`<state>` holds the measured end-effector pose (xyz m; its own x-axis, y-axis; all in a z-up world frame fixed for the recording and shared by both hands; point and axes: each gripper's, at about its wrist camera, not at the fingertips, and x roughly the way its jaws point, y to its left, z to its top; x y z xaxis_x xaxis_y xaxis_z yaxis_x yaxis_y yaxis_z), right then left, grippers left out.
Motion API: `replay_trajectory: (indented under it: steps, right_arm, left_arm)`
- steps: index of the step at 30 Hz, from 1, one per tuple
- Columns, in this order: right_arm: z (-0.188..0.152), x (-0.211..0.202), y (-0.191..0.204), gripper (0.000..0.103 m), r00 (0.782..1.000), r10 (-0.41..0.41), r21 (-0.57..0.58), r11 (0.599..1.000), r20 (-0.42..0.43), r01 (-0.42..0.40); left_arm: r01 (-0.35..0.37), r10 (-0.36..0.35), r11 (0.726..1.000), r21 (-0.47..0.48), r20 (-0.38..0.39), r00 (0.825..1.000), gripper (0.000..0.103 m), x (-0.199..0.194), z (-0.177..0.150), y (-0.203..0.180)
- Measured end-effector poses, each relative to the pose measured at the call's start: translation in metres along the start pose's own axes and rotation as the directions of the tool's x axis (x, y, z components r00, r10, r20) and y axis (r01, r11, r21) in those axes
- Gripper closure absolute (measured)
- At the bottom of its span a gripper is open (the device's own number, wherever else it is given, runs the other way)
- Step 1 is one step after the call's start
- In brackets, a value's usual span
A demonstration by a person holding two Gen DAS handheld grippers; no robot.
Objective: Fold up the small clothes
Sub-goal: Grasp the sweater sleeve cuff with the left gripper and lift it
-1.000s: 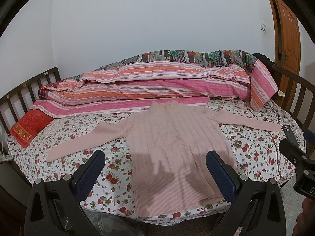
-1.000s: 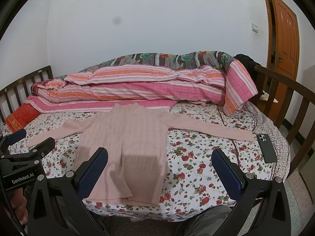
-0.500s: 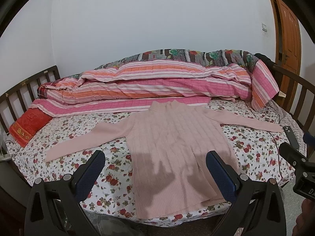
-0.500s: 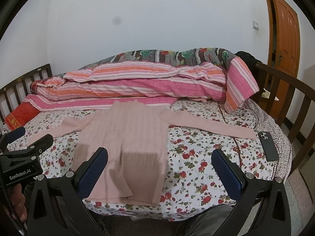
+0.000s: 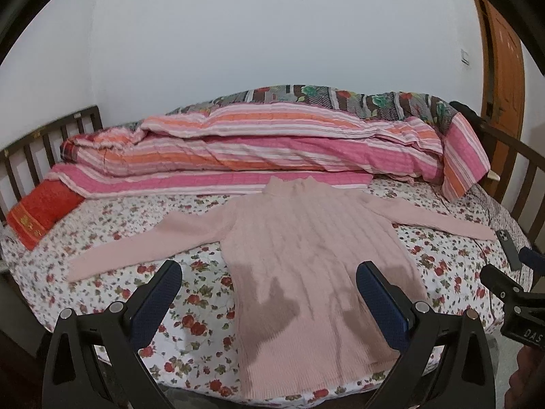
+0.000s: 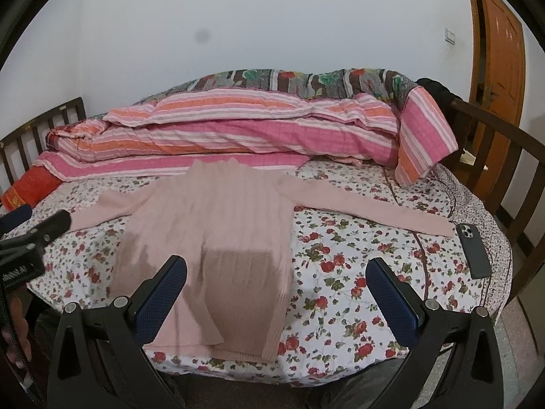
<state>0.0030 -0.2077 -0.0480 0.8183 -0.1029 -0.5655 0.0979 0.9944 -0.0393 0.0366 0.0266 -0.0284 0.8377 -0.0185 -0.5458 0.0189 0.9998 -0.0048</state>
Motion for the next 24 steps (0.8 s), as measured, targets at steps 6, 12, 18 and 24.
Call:
replay_trajectory:
  steps: [6, 12, 18, 24]
  right_arm:
    - [0.002, 0.038, 0.001, 0.000, 0.999, -0.004, 0.003, 1.000, -0.039, 0.004]
    - [0.003, 0.074, 0.000, 0.000, 1.000, 0.000, -0.013, 1.000, -0.003, 0.000]
    - [-0.001, 0.121, -0.003, 0.000, 0.996, 0.068, -0.026, 0.997, -0.059, -0.070]
    - [-0.012, 0.157, -0.008, 0.001, 0.996, 0.039, -0.006, 0.999, -0.086, -0.039]
  left_arm:
    - [-0.021, 0.020, 0.999, -0.033, -0.042, 0.999, 0.000, 0.042, -0.011, 0.034]
    - [-0.077, 0.069, 0.992, -0.099, -0.081, 0.994, 0.001, 0.079, -0.026, 0.087]
    - [-0.197, 0.162, 0.953, -0.231, -0.161, 0.974, 0.002, 0.125, -0.053, 0.170]
    - [-0.240, 0.168, 0.864, -0.442, -0.195, 0.966, 0.020, 0.153, -0.083, 0.260]
